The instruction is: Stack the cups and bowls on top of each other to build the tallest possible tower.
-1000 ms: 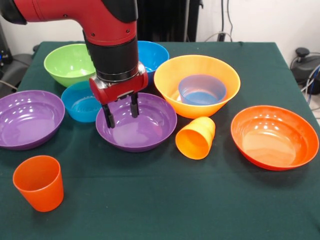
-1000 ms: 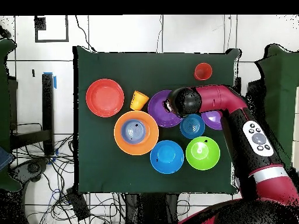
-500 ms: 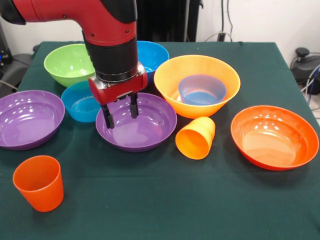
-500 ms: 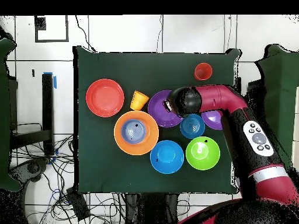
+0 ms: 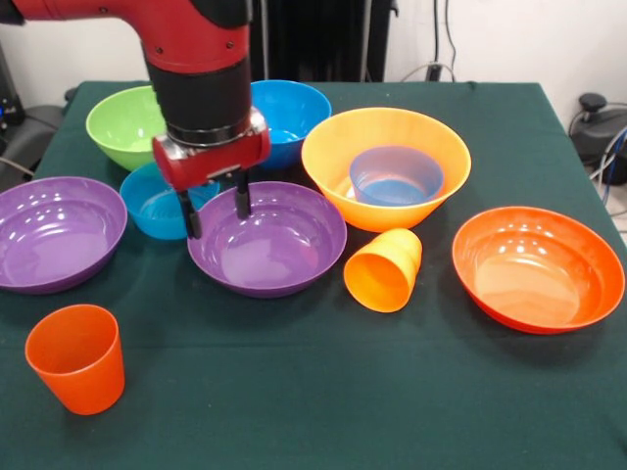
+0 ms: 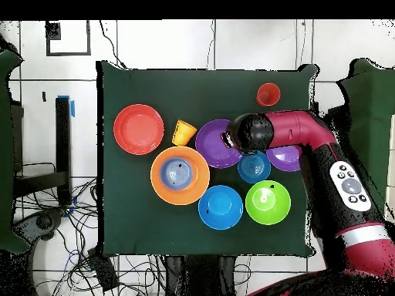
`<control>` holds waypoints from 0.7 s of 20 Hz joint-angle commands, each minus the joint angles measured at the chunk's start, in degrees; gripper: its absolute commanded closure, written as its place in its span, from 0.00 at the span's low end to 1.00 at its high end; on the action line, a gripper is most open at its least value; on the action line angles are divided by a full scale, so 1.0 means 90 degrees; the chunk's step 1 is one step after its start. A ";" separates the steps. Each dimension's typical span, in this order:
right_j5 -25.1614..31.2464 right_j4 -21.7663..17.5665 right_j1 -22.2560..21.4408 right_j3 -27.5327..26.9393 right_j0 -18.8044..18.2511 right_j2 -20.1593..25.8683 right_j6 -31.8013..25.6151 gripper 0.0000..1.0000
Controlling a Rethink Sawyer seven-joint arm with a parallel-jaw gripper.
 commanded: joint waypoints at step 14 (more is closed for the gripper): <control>0.0858 -0.0283 0.0088 -0.0435 -0.0198 0.0066 -0.2142 0.00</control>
